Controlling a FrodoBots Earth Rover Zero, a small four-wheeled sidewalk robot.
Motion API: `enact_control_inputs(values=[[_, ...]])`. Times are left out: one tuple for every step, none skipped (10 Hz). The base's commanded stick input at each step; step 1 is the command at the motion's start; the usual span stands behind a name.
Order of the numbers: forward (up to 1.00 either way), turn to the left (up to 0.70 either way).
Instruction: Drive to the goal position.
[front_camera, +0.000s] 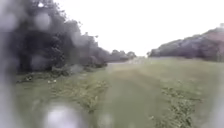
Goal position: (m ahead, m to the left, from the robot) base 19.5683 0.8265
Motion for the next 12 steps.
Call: enact_control_inputs(values=[[0.85, 0.00], [0.85, 0.00], [0.85, 0.00], [0.85, 0.00], [0.85, -0.23], [0.85, -0.33], [0.85, 0.00], [0.85, 0.00], [0.85, 0.00], [0.85, 0.00], [0.85, 0.00], [0.85, 0.00]])
